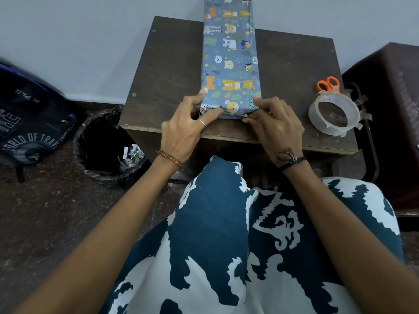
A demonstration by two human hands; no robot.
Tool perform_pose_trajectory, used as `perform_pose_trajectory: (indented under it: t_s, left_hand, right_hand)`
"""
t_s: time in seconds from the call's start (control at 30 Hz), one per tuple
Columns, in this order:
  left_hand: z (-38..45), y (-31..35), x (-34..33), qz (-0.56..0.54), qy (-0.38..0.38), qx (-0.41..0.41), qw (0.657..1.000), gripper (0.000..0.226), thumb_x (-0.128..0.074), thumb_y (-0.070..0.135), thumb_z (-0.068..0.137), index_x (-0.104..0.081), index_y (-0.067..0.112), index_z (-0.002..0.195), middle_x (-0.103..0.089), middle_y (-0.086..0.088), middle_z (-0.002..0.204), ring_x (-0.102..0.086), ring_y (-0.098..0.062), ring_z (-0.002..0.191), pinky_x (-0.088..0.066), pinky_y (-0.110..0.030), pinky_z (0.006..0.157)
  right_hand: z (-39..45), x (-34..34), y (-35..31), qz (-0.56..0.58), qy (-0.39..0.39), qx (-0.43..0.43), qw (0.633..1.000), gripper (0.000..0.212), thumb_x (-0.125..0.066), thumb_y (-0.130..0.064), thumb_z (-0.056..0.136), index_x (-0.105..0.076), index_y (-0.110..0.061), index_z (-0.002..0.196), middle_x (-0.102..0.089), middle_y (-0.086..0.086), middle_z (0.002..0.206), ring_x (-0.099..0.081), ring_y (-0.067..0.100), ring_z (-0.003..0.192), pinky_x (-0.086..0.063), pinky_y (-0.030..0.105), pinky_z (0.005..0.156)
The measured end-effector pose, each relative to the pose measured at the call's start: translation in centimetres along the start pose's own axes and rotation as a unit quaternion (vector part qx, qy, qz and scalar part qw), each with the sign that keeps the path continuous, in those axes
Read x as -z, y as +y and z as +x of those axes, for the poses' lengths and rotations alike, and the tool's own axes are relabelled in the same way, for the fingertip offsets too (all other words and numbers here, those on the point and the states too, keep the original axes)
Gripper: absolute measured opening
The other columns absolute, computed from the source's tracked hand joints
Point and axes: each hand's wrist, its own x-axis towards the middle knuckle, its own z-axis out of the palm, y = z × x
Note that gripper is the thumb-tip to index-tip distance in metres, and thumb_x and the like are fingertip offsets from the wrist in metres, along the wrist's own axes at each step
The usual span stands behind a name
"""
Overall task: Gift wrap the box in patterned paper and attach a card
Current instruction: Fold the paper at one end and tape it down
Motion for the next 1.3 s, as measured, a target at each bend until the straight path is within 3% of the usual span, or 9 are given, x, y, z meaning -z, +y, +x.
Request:
perform_pose_trajectory:
  t_s: [0.1, 0.2, 0.37, 0.73, 0.93, 1.07, 1.17, 1.23, 1.3]
  left_hand:
    - [-0.2, -0.3, 0.3, 0.090, -0.028, -0.063, 0.994, 0.039, -0.035, 0.052, 0.087, -0.056, 0.045, 0.120, -0.049, 0.012, 0.132, -0.049, 0.000, 0.102, -0.028, -0.012, 0.053]
    - [-0.3, -1.0, 0.2, 0.136, -0.022, -0.129, 0.982, 0.034, -0.052, 0.028, 0.091, -0.049, 0.049, 0.117, -0.049, 0.002, 0.124, -0.059, -0.014, 0.096, -0.034, -0.021, 0.046]
    - [0.0, 0.3, -0.1, 0.146, 0.030, -0.132, 0.980, 0.019, -0.055, 0.048, 0.085, -0.047, 0.040, 0.100, -0.035, 0.006, 0.106, -0.059, -0.011, 0.088, -0.029, -0.016, 0.042]
    - [0.4, 0.6, -1.1, 0.159, 0.081, -0.145, 0.973, 0.027, -0.066, 0.034, 0.082, -0.044, 0.037, 0.097, -0.032, 0.004, 0.098, -0.065, -0.018, 0.086, -0.031, -0.018, 0.042]
    - [0.6, 0.1, -1.4, 0.173, 0.089, -0.159, 0.968, 0.030, -0.069, 0.030, 0.081, -0.044, 0.035, 0.097, -0.032, 0.003, 0.098, -0.062, -0.016, 0.085, -0.031, -0.018, 0.040]
    - [0.8, 0.0, -1.3, 0.156, 0.098, -0.153, 0.971, 0.029, -0.059, 0.039, 0.084, -0.038, 0.022, 0.095, -0.033, 0.004, 0.095, -0.043, -0.011, 0.082, -0.030, -0.020, 0.039]
    - [1.3, 0.1, -0.6, 0.190, 0.108, -0.172, 0.961, 0.040, -0.062, 0.044, 0.079, -0.037, 0.018, 0.095, -0.049, -0.003, 0.091, -0.037, -0.015, 0.080, -0.032, -0.025, 0.048]
    - [2.0, 0.2, 0.0, 0.218, 0.097, -0.208, 0.949, 0.047, -0.062, 0.050, 0.075, -0.040, 0.017, 0.100, -0.057, -0.009, 0.089, -0.037, -0.018, 0.084, -0.034, -0.028, 0.067]
    - [3.1, 0.7, 0.1, 0.233, 0.056, -0.254, 0.937, 0.058, -0.059, 0.056, 0.073, -0.044, 0.015, 0.111, -0.060, -0.011, 0.101, -0.039, -0.021, 0.100, -0.032, -0.033, 0.089]
  right_hand:
    - [-0.1, 0.0, 0.1, 0.000, 0.006, 0.001, 1.000, 0.022, -0.064, -0.023, 0.087, -0.067, -0.006, 0.074, -0.067, 0.009, 0.096, -0.047, 0.015, 0.082, -0.040, 0.031, 0.067]
    - [-0.1, -0.1, 0.2, -0.006, 0.013, 0.010, 1.000, 0.022, -0.064, -0.024, 0.087, -0.067, -0.007, 0.074, -0.068, 0.009, 0.097, -0.047, 0.015, 0.081, -0.040, 0.031, 0.066]
    - [-0.2, 0.0, 0.3, -0.011, 0.020, 0.021, 1.000, 0.024, -0.065, -0.024, 0.087, -0.065, -0.008, 0.070, -0.068, 0.007, 0.098, -0.049, 0.016, 0.079, -0.039, 0.030, 0.065]
    - [0.0, -0.3, 0.4, -0.057, 0.051, 0.024, 0.997, 0.028, -0.067, -0.029, 0.085, -0.058, -0.012, 0.066, -0.069, 0.003, 0.096, -0.047, 0.015, 0.079, -0.035, 0.030, 0.066]
    - [0.1, -0.3, 0.1, 0.019, 0.051, -0.035, 0.998, 0.034, -0.071, -0.027, 0.081, -0.044, -0.015, 0.097, -0.065, 0.008, 0.086, -0.045, 0.016, 0.077, -0.036, 0.030, 0.066]
    - [0.3, 0.0, 0.0, 0.101, 0.052, -0.069, 0.991, 0.051, -0.077, -0.017, 0.072, -0.041, -0.014, 0.108, -0.068, 0.008, 0.089, -0.051, 0.013, 0.082, -0.043, 0.028, 0.073]
    - [0.4, 0.0, -0.2, 0.144, 0.034, -0.099, 0.984, 0.056, -0.079, -0.013, 0.069, -0.038, -0.017, 0.108, -0.068, 0.010, 0.091, -0.055, 0.011, 0.087, -0.042, 0.018, 0.077]
    - [0.5, 0.0, -0.1, 0.161, 0.023, -0.108, 0.981, 0.057, -0.079, -0.010, 0.069, -0.037, -0.019, 0.108, -0.067, 0.012, 0.092, -0.055, 0.010, 0.090, -0.040, 0.013, 0.080]
    - [0.6, 0.1, -0.1, 0.172, 0.014, -0.119, 0.978, 0.059, -0.079, -0.009, 0.069, -0.036, -0.020, 0.108, -0.067, 0.012, 0.093, -0.055, 0.010, 0.092, -0.038, 0.010, 0.082]
